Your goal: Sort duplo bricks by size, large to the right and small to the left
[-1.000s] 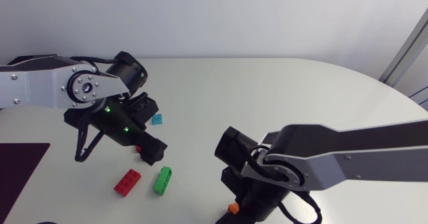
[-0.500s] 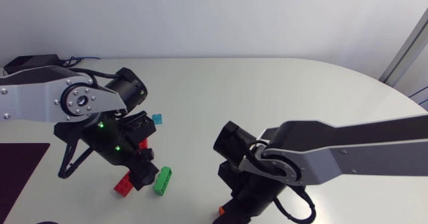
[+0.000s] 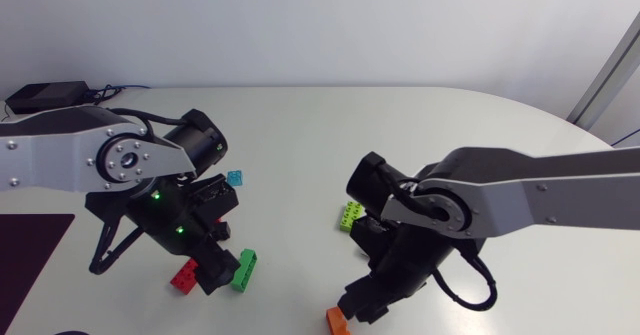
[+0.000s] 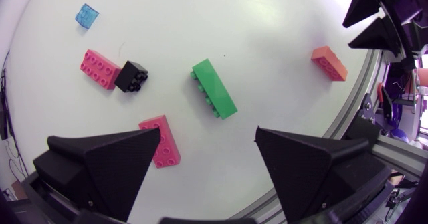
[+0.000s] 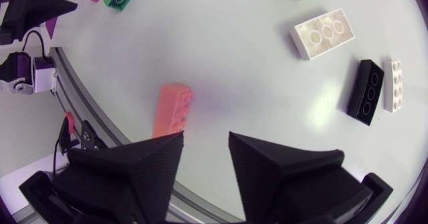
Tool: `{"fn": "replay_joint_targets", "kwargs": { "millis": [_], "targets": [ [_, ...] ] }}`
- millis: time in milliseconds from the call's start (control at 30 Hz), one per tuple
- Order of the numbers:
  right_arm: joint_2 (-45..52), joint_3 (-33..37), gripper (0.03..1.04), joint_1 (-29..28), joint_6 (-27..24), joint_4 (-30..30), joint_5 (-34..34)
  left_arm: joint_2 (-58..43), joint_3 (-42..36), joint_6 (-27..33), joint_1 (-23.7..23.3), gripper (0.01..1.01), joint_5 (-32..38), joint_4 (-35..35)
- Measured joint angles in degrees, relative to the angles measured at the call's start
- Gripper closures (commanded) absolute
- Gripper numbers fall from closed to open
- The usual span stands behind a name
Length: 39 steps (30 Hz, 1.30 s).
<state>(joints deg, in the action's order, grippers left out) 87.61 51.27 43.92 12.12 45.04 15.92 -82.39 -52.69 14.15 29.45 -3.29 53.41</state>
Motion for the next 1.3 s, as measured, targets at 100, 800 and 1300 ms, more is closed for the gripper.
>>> {"fn": "replay_joint_targets", "kwargs": {
  "millis": [100,800,1300],
  "targets": [
    [0.0,0.79,0.07,2.12,1.27,0.94,-0.02,0.0,0.0,0.02,0.28,0.044,0.0,0.0],
    [14.05,7.04,0.28,9.14,2.49,0.7,3.41,0.0,4.04,1.31,0.87,0.044,-1.53,-1.29],
    [11.87,5.16,1.01,5.42,4.35,-4.48,2.97,-6.91,4.52,1.25,2.47,0.044,-4.33,-5.16]
  ]
}}
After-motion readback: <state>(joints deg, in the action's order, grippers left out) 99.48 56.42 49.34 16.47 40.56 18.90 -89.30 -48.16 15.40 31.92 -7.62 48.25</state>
